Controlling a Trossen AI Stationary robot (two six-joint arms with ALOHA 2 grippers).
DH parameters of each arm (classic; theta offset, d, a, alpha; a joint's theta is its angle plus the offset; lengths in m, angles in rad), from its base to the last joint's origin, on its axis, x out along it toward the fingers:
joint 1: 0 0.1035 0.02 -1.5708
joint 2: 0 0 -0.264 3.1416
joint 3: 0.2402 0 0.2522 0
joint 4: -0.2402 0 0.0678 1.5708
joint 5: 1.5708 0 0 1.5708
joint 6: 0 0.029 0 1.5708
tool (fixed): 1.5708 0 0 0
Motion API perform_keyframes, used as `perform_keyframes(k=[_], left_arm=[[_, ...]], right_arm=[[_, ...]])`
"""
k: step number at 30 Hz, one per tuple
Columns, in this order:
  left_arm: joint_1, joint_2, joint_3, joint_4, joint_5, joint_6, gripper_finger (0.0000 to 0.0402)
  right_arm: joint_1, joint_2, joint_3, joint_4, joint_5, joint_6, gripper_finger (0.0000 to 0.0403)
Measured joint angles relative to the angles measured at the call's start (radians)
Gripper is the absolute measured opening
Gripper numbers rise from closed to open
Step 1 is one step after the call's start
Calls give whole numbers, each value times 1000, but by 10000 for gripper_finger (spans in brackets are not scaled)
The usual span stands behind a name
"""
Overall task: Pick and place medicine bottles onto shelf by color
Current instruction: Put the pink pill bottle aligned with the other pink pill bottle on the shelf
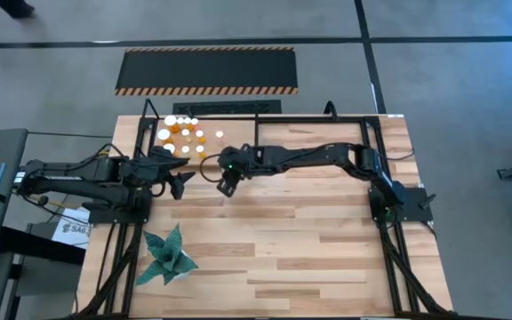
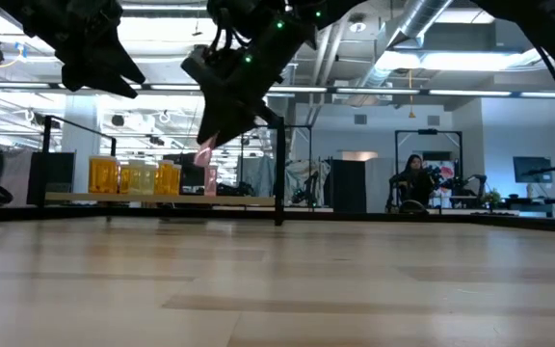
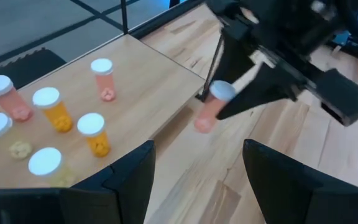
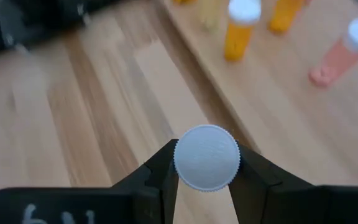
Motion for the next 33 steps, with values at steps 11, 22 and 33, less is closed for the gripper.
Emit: perform_keyframes(k=[11,22,33], left_arm=[[0,0,-22,1,-9,-20,229],[0,0,-45,-3,-16,-53,229],[0,0,-45,-2,-23,-52,229]], right_arm=[[33,52,-23,-119,5,68,138],[32,142,-19,-52,-16,129,137],[35,145,-22,-59,-38,124,157]])
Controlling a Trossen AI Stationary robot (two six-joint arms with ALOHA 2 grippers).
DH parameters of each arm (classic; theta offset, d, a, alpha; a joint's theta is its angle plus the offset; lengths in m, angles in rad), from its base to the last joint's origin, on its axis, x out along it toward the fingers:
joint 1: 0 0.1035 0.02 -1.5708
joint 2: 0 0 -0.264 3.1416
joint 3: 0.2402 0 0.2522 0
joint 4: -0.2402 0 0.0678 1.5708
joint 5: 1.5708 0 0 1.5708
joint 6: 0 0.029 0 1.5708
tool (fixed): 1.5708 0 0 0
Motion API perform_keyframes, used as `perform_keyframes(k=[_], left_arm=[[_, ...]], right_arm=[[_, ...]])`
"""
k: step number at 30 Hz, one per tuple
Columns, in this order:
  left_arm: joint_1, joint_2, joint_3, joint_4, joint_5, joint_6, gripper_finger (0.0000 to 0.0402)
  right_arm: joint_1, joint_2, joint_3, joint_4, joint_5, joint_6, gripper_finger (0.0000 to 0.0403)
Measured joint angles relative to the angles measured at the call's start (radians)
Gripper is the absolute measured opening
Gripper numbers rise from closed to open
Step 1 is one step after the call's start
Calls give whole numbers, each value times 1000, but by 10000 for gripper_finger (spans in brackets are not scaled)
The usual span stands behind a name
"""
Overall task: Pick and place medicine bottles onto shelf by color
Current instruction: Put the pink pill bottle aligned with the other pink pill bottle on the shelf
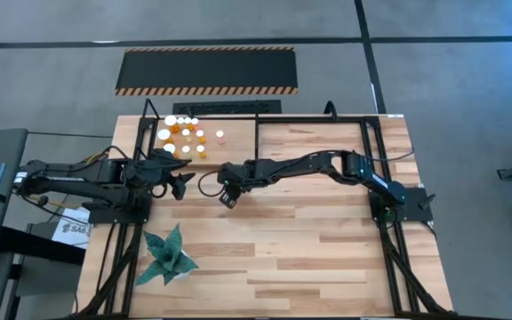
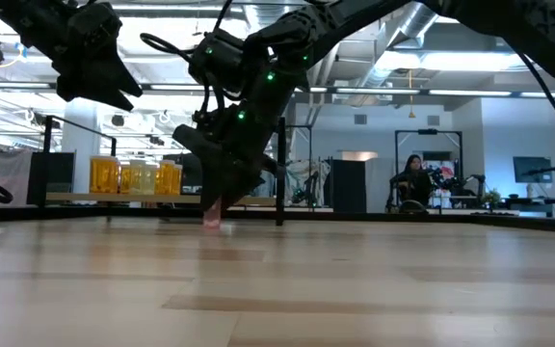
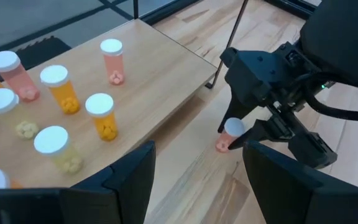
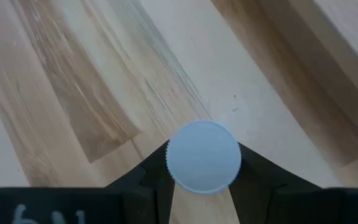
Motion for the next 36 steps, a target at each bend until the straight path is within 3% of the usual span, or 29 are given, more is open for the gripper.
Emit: perform_keyframes(k=[7,14,27,36], left_arm=[[0,0,0,0,-1,0,229],[0,0,0,0,-1,0,229],[0,0,-13,3,-2,1,229],[0,0,-52,17,-1,-29,229]], right_arm=[[-11,0,0,2,-3,-4,210],[-33,0,11,-53,-106,-23,262],[-43,-1,200,-573,-98,-156,270],[12,-1,298,-715,-48,-240,270]])
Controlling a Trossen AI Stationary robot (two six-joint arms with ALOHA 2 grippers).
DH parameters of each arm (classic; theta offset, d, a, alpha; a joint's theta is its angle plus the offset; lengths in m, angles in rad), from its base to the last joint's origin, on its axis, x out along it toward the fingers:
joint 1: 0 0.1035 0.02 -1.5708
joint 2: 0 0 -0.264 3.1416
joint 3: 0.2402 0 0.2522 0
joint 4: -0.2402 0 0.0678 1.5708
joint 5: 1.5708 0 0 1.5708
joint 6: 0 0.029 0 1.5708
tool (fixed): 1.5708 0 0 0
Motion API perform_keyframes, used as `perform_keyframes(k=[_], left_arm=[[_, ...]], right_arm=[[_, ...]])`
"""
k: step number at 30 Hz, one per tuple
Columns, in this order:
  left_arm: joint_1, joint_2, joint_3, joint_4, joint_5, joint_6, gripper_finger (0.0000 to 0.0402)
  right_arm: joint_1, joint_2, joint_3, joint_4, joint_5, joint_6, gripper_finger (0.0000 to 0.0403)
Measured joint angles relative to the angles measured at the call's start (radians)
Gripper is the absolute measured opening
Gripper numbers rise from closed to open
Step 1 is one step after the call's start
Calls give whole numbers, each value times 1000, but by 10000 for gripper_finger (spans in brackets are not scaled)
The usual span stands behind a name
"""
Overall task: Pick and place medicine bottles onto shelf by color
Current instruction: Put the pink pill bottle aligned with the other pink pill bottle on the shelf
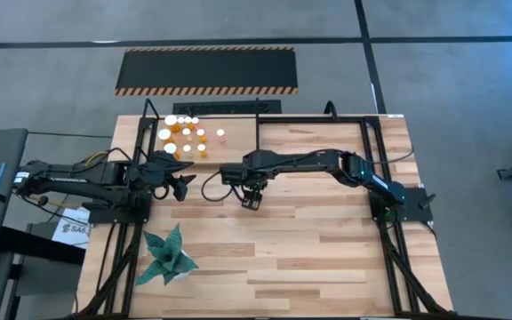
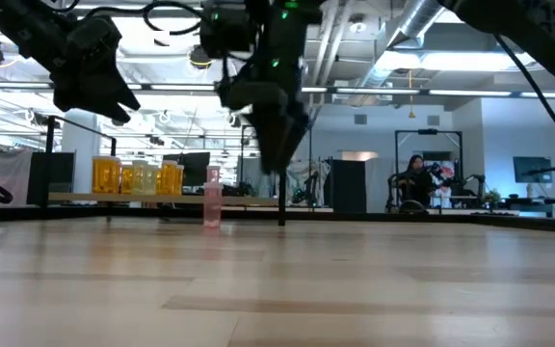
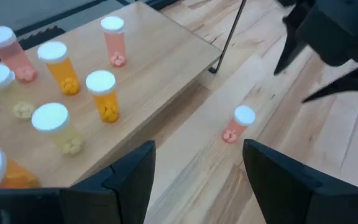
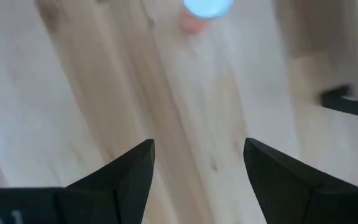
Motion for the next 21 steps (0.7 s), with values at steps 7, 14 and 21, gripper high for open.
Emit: perform_keyframes(k=[7,14,21], left_arm=[[0,0,0,139,7,111,229],[0,0,0,199,10,135,229],[0,0,-1,199,5,123,229]], right_arm=[[20,-1,84,-272,291,-25,270],[13,-105,-32,-313,409,-44,270],[-17,-460,-533,-217,426,24,270]])
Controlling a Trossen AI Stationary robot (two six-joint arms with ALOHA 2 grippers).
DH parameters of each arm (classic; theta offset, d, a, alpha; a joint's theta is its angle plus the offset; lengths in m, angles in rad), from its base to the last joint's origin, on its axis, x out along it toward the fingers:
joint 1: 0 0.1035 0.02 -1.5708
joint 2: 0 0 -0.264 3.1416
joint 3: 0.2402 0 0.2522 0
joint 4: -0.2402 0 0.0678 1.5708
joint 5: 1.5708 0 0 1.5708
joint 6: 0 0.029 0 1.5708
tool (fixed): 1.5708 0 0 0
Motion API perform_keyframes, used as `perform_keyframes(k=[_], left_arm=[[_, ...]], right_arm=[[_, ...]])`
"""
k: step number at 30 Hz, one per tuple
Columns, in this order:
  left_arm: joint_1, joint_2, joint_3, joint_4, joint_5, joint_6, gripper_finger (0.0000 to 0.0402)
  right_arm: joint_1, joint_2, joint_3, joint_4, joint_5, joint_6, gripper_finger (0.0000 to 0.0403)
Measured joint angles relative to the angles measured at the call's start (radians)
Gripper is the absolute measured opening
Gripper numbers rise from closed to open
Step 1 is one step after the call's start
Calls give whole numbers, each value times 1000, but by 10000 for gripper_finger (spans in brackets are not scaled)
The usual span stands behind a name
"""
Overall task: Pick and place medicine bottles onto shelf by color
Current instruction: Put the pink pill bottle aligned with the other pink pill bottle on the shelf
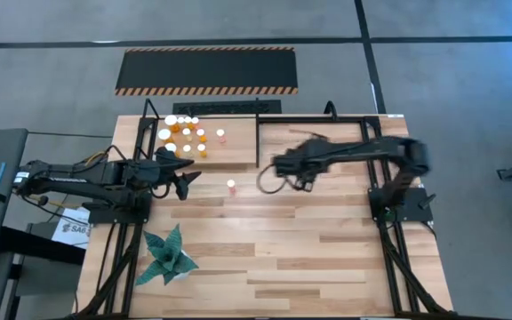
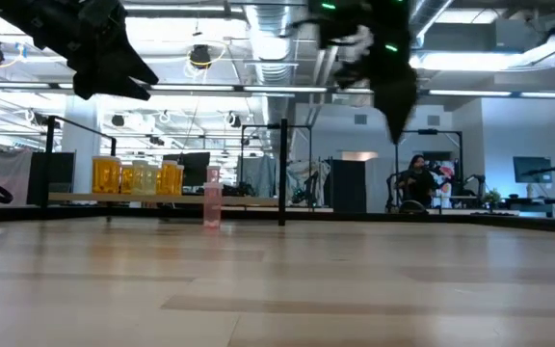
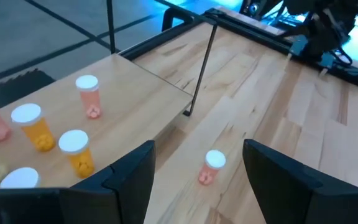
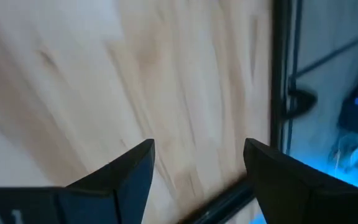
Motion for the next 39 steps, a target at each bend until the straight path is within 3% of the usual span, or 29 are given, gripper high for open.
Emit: perform_keyframes(k=[8,13,17,20,29,39], left_arm=[[0,0,0,42,-1,12,229],[0,0,0,83,-2,31,229],[0,9,0,87,-3,31,229],[0,28,0,116,-3,33,229],[0,132,0,152,4,36,229],[0,281,0,245,7,-4,229]], right_arm=[[3,-504,-690,657,-110,188,270],[63,-718,-988,1047,-105,215,270],[90,-830,-1171,1338,-83,141,270],[86,-889,-1255,1475,-83,92,270],[28,-1048,-1349,1530,-73,-5,270],[-28,-1084,-1460,1632,-83,-25,270]])
